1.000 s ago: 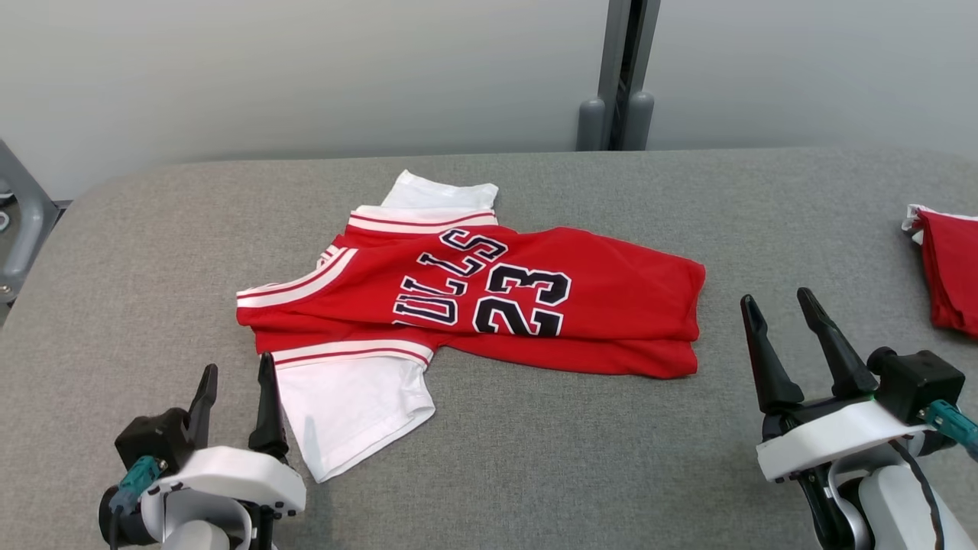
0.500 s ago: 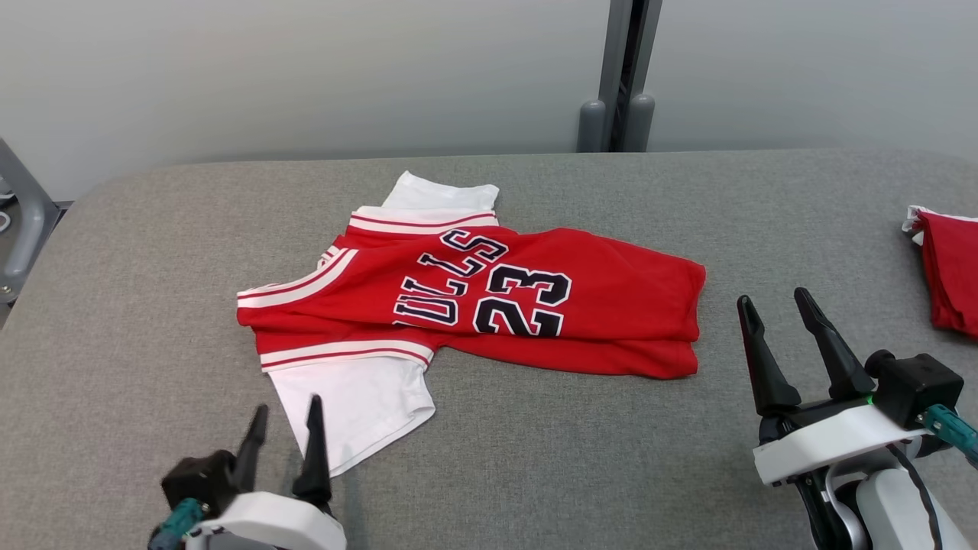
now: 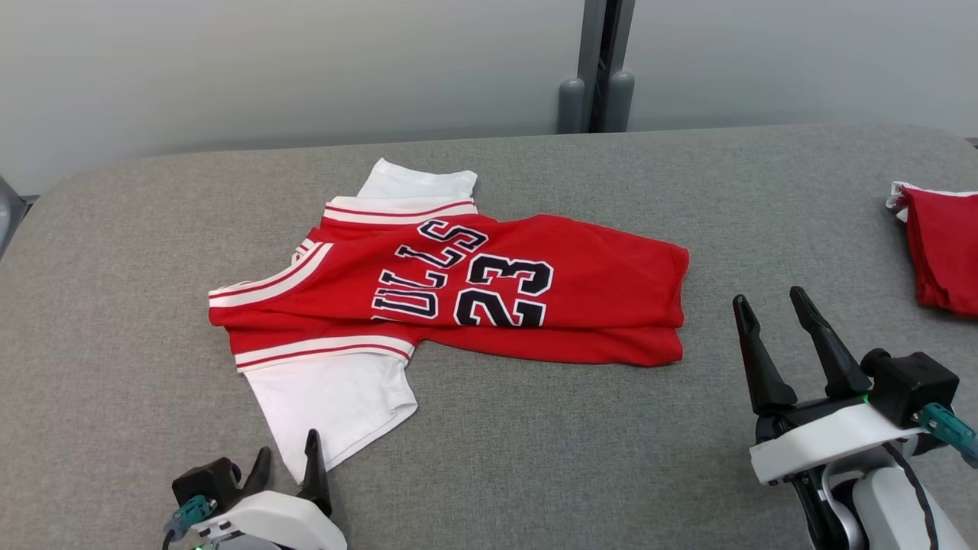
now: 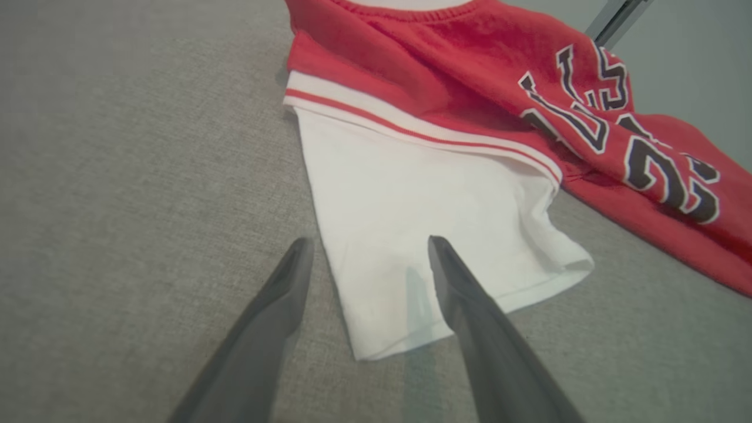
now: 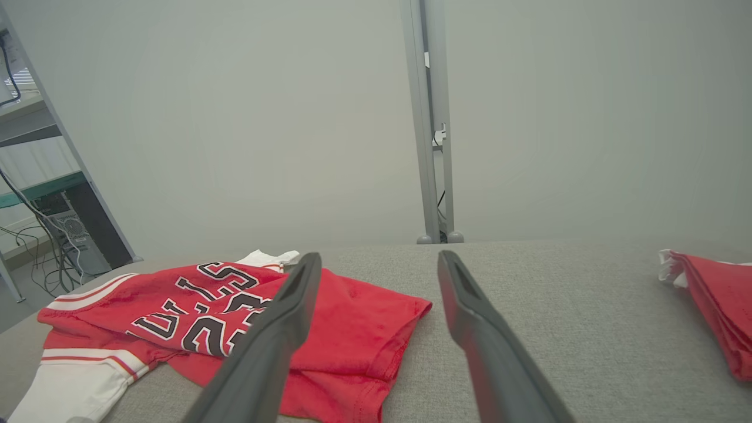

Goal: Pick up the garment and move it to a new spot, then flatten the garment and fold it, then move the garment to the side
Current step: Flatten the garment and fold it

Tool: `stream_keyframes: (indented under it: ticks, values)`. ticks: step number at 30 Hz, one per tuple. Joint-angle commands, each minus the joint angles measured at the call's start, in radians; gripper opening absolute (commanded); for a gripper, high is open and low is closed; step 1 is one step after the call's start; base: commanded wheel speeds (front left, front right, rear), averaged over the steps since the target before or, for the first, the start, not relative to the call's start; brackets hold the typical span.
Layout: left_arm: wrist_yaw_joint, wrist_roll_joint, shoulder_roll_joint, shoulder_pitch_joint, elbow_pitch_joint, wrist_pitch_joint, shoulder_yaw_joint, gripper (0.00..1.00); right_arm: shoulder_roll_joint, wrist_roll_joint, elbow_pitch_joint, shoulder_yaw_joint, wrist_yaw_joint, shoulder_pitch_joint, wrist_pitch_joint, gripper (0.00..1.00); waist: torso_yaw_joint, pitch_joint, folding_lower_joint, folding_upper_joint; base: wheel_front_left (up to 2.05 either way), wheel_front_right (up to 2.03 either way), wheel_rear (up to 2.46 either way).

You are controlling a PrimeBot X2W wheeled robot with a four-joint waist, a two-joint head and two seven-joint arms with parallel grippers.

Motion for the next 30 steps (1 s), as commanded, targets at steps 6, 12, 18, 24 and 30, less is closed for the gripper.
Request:
stream_keyframes:
  ticks: [6, 12, 18, 24, 30]
  values:
    - [0.003, -0.036, 0.005, -0.052, 0.087, 0.024, -0.031, 1.00, -0.004, -0.004, -0.004, -0.005, 0.000, -0.015, -0.001, 1.00, -0.009, 0.015, 0.0000, -0.0001, 0.00, 0.00, 0.00]
    - [-0.036, -0.059, 0.001, -0.078, 0.142, 0.040, -0.072, 0.00, -0.005, -0.005, -0.007, -0.013, 0.000, -0.011, -0.001, 1.00, -0.005, 0.021, 0.0000, -0.0001, 0.00, 0.00, 0.00]
    - [-0.038, -0.040, 0.028, -0.110, 0.144, 0.010, -0.079, 0.00, 0.001, -0.009, 0.003, -0.025, 0.000, -0.001, -0.001, 1.00, 0.022, 0.010, 0.0000, -0.0001, 0.00, 0.00, 0.00]
    - [-0.010, -0.011, 0.086, -0.095, 0.078, -0.011, -0.053, 0.00, 0.011, -0.014, 0.019, -0.036, 0.000, 0.009, -0.001, 1.00, 0.053, -0.014, 0.0000, -0.0001, 0.00, 0.00, 0.00]
    - [0.002, 0.012, 0.139, -0.045, -0.015, -0.012, -0.046, 0.00, 0.026, -0.025, 0.043, -0.051, 0.000, 0.021, -0.001, 1.00, 0.082, -0.041, 0.0000, -0.0001, 0.00, 0.00, 0.00]
